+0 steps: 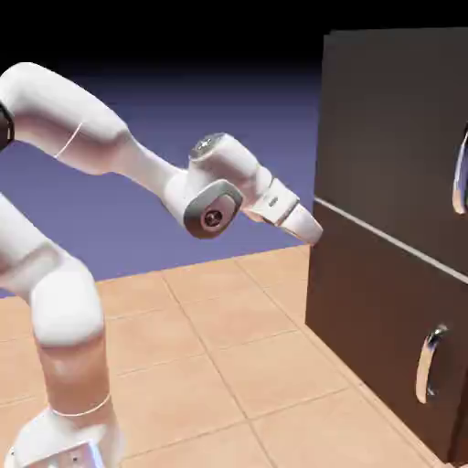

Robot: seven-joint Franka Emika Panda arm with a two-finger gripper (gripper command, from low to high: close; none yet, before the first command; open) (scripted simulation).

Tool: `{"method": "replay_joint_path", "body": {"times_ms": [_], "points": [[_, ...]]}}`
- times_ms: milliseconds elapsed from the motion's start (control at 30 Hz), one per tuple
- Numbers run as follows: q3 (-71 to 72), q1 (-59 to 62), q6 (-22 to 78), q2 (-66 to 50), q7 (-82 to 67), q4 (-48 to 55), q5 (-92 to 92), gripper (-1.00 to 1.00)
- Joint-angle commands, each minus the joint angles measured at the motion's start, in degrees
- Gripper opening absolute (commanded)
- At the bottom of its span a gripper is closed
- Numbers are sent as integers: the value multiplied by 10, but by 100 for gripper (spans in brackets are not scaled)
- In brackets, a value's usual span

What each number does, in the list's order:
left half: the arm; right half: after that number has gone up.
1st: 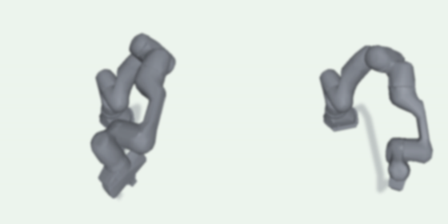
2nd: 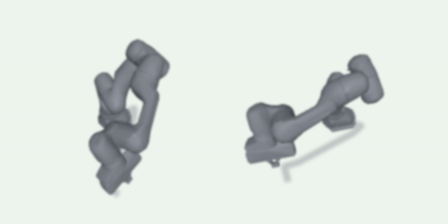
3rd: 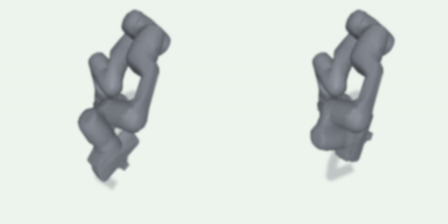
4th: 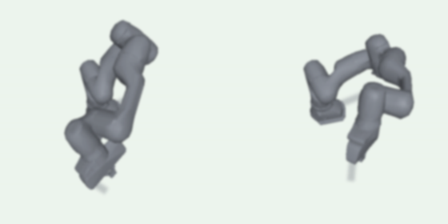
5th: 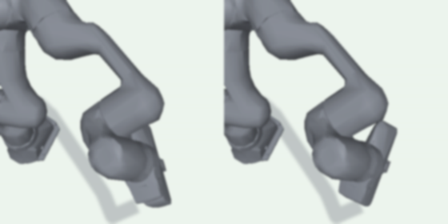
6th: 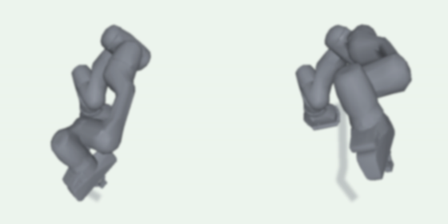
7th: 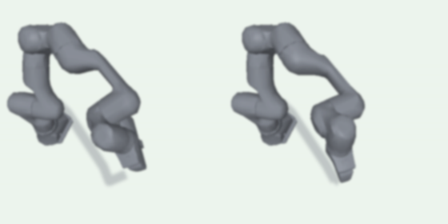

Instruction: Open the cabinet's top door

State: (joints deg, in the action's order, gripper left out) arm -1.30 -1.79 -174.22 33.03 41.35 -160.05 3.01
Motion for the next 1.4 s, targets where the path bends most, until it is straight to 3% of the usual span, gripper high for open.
{"method": "replay_joint_path", "body": {"times_ms": [0,1367], "points": [[-11,-9,-2,3,-9,8,25,0],[-454,-383,-75,130,-385,332,1047,0]]}}
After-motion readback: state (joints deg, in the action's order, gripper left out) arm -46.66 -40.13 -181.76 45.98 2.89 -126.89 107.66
